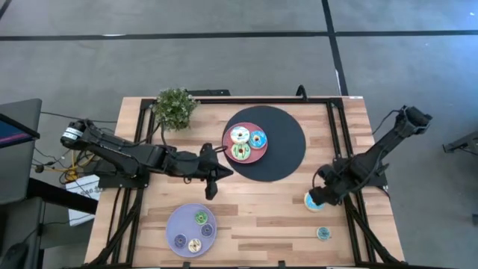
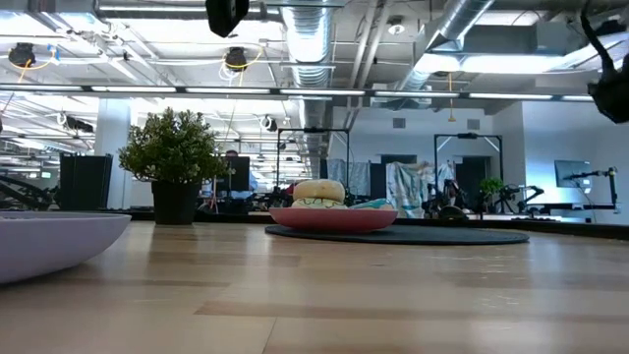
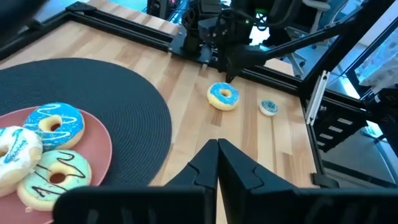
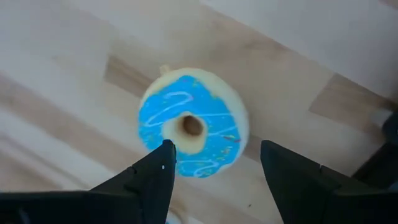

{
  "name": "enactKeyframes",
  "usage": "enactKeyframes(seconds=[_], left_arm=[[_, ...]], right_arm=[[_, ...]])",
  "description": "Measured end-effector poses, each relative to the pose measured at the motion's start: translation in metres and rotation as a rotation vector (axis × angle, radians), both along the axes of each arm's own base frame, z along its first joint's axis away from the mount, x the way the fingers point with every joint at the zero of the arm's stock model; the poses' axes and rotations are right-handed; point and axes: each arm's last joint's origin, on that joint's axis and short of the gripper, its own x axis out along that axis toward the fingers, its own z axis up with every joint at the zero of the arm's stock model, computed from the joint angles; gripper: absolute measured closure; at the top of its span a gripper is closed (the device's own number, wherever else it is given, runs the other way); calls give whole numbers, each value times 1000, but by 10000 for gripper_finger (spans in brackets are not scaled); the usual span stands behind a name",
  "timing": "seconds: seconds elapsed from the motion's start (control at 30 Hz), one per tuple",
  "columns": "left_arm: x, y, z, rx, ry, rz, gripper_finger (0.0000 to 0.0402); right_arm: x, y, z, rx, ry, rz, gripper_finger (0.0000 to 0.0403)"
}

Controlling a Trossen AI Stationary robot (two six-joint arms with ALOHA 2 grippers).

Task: Pick & Place donuts
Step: Put the big blue donut on the pink plate

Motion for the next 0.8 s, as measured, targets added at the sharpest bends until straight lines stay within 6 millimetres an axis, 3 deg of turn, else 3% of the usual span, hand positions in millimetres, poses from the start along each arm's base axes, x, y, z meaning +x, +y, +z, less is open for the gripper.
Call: enactKeyframes(seconds=[0.5,0.8], left_arm=[[-2,-6,-3,-20,31,-41,401],[-3,-7,-3,-12,31,-49,401]], right_arm=[[12,14,-27,-47,137,-43,157],[18,19,-42,-104,186,-31,169]])
